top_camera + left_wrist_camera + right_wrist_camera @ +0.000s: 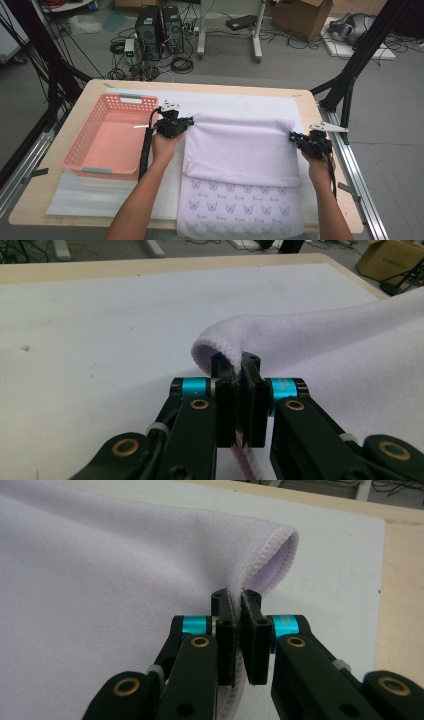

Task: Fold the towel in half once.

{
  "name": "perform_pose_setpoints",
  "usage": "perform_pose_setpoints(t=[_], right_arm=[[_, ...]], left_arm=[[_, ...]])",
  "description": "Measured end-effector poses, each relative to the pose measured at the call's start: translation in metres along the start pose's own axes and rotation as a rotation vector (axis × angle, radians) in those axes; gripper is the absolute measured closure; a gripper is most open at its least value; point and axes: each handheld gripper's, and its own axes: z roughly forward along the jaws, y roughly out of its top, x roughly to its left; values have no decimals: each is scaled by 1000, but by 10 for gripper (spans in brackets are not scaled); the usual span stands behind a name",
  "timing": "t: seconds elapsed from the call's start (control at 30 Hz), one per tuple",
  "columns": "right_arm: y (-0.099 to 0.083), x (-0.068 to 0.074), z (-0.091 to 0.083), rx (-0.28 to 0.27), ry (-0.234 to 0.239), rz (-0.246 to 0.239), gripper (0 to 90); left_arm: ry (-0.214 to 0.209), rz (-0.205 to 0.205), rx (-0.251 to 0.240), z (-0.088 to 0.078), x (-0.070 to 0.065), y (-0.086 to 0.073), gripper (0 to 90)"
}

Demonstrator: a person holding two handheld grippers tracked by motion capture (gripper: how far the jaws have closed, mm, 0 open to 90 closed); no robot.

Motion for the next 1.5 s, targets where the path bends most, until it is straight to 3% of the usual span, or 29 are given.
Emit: perform_pose_setpoints(t=[0.07, 0.2, 0.3, 0.37, 0.43, 0.53, 0.63, 0.7, 0.8, 0.9, 0.97, 1.17, 1.33, 1.5], right_arm=[[6, -2, 9, 9, -10, 1, 860], [11, -5, 25, 11, -37, 13, 860], [11, -4, 32, 13, -42, 43, 849], [10, -3, 35, 18, -42, 57, 747], [9, -3, 34, 21, -37, 84, 658], [9, -4, 27, 16, -38, 89, 616], [8, -5, 18, 16, -41, 97, 592], [6, -5, 11, 17, -30, 104, 588], [3, -8, 3, 36, -12, 106, 585], [-1, -10, -8, 39, 9, 123, 582], [-5, -10, -15, 44, 17, 121, 576], [-17, -6, -31, 65, 58, 119, 574], [-32, 1, -46, 51, 137, 124, 575], [-50, 14, -57, 73, 192, 99, 575]], left_arm=[[0, -14, 2, 3, 4, 2, 862], [6, 6, 9, 8, 8, 8, 861], [9, -4, 16, 8, 9, 8, 848], [21, -8, 36, 8, 7, 6, 801], [28, -9, 20, 5, 5, 2, 688], [19, -12, 10, 0, 1, -4, 608], [-11, 18, 25, -5, -7, -10, 553], [-7, 58, 31, -9, -14, -16, 550], [-32, 58, 37, -17, -19, -27, 547], [-70, 63, 80, -26, -22, -28, 533], [-81, 78, 29, -35, -26, -30, 539], [-139, 61, 41, -51, -31, -45, 539], [-178, 61, 73, -63, -33, -67, 532], [-197, 49, 97, -66, -34, -87, 524]])
